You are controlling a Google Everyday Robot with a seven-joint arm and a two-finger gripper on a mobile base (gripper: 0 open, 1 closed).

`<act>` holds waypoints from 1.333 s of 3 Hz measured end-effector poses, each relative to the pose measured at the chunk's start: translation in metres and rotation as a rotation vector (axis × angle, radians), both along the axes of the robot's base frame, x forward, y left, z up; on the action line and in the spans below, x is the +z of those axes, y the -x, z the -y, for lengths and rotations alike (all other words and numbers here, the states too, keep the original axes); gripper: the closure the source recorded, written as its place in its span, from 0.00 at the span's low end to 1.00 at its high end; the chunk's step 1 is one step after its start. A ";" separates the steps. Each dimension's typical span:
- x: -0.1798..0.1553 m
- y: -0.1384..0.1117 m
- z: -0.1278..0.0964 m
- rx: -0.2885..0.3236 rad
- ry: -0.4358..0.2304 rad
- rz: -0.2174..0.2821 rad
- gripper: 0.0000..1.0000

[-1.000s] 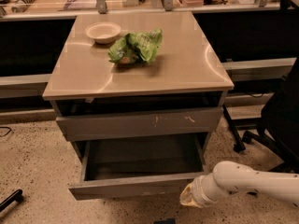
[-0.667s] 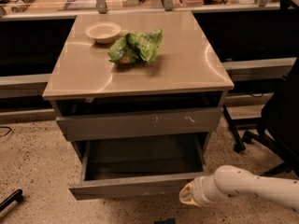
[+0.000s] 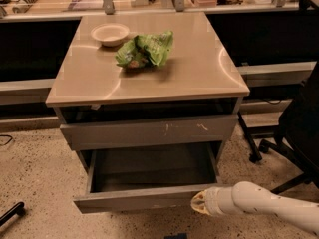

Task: Close middle drawer

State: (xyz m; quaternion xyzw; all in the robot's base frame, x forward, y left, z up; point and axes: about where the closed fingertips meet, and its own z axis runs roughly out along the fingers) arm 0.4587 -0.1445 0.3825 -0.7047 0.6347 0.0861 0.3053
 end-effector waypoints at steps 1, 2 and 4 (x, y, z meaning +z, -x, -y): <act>0.007 -0.014 0.004 -0.028 -0.031 0.091 1.00; 0.015 -0.031 0.004 -0.049 -0.054 0.161 1.00; 0.012 -0.082 -0.001 -0.068 -0.047 0.192 1.00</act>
Offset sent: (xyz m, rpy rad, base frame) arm 0.0528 -0.0090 0.0282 0.0779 -0.2500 -0.0793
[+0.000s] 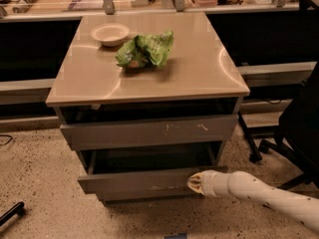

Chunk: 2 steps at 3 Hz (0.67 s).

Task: Close middle drawer

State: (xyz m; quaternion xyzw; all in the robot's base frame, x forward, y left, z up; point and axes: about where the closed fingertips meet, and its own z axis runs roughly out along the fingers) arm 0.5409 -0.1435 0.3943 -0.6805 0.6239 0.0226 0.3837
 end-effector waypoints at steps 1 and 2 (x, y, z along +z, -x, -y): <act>-0.007 -0.023 0.000 -0.013 0.016 -0.009 1.00; -0.001 -0.061 -0.002 -0.032 0.033 0.006 1.00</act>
Offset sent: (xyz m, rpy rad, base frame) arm 0.0731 -0.0052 -0.0029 -0.0397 -0.0059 -0.0495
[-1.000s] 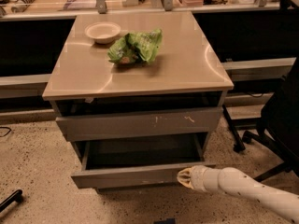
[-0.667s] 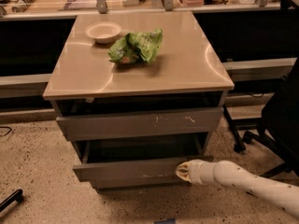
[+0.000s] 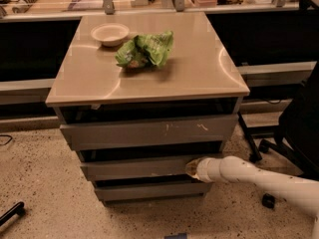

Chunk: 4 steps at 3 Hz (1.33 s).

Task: Close middle drawer

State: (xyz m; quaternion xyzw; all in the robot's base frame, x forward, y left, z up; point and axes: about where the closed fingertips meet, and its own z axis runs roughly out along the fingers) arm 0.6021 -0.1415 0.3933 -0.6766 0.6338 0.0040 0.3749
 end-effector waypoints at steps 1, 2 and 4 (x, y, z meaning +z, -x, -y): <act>0.000 0.000 0.000 0.000 0.000 0.000 1.00; 0.003 0.009 -0.002 0.037 0.005 -0.047 1.00; 0.034 0.076 -0.005 0.143 0.017 -0.317 1.00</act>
Offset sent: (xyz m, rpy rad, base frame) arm -0.0252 0.0005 0.0115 -0.0175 0.1275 0.0992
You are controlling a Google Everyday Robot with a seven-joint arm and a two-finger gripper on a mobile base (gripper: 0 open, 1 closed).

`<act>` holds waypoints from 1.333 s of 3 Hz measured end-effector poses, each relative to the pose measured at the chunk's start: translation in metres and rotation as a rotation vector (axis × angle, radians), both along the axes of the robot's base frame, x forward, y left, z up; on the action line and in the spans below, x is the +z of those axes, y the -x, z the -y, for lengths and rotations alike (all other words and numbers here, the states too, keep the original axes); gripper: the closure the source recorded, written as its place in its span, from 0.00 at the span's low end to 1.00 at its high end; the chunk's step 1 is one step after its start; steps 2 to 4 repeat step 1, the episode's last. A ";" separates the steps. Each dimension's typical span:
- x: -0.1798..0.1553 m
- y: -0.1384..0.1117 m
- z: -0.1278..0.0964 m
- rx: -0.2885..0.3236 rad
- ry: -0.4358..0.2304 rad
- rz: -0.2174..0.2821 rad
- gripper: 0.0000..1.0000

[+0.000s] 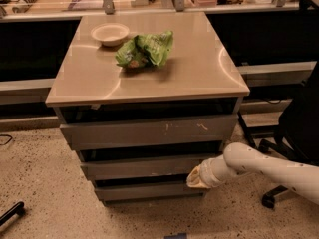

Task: Close middle drawer

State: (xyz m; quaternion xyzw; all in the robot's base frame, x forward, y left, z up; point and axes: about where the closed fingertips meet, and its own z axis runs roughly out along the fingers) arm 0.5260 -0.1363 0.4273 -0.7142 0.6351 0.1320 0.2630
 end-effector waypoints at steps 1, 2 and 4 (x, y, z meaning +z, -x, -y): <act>-0.001 0.010 -0.001 0.023 0.001 -0.031 0.81; -0.001 0.010 -0.001 0.023 0.001 -0.031 0.81; -0.001 0.010 -0.001 0.023 0.001 -0.031 0.81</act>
Offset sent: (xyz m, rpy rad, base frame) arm 0.0000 0.0000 0.0000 0.0000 0.0000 0.0000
